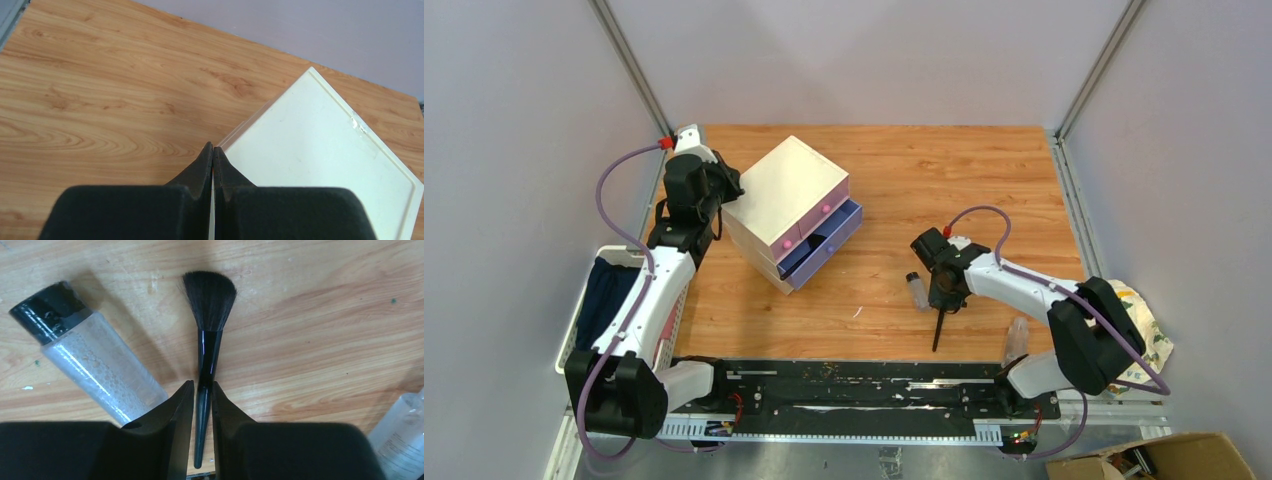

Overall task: Organize the makeup
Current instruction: Pick up the makeup brush from the center of the board.

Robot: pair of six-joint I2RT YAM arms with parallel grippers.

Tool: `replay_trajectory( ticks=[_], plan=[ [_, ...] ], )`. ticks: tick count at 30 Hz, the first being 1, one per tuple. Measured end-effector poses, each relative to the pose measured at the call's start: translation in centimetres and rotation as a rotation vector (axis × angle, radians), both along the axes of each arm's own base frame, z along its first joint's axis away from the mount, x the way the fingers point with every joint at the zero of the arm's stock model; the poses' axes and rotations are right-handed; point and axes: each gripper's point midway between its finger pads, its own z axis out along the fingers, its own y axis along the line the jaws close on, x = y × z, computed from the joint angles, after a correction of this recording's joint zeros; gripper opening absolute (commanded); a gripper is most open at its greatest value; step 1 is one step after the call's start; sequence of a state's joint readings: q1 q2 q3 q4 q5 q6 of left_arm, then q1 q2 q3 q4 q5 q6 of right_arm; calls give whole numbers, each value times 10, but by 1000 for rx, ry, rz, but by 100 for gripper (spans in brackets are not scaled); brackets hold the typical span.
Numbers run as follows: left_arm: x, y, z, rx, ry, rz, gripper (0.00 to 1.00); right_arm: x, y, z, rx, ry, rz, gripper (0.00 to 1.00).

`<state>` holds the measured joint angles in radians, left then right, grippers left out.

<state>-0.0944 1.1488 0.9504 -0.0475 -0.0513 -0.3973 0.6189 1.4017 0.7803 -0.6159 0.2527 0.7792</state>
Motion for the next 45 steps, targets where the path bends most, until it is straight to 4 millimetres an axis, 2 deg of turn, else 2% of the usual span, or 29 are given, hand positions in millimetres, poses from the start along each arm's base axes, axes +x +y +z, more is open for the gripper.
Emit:
replay_trajectory(
  ticks=[11,13,15,21,24,27,34,37,39,45],
  plan=[
    [0,0,0,-1,0,-2,0,0,0,-11,10,8,-23,18],
    [0,-1,-1,-1,0,-3,0,0,1,-11,12,7,-25,12],
    [0,-1,0,-1,0,-3,0,0,0,-11,11,8,-27,1],
    [0,-1,0,-1,0,-3,0,0,0,-10,14,5,-35,0],
    [0,-1,0,-1,0,-3,0,-2,-3,-3,14,-6,-45,0],
    [0,-1,0,-1,0,-3,0,2,-3,20,39,-58,-53,0],
    [0,-1,-1,-1,1,-4,0,26,18,110,215,-269,-56,0],
    [0,-1,-1,-5,1,-6,0,32,37,143,349,-330,-44,0],
    [0,-2,0,-6,0,-6,0,36,53,159,443,-347,-40,0],
    [0,-3,0,-12,1,-12,0,52,110,190,707,-337,-51,0]
  ],
)
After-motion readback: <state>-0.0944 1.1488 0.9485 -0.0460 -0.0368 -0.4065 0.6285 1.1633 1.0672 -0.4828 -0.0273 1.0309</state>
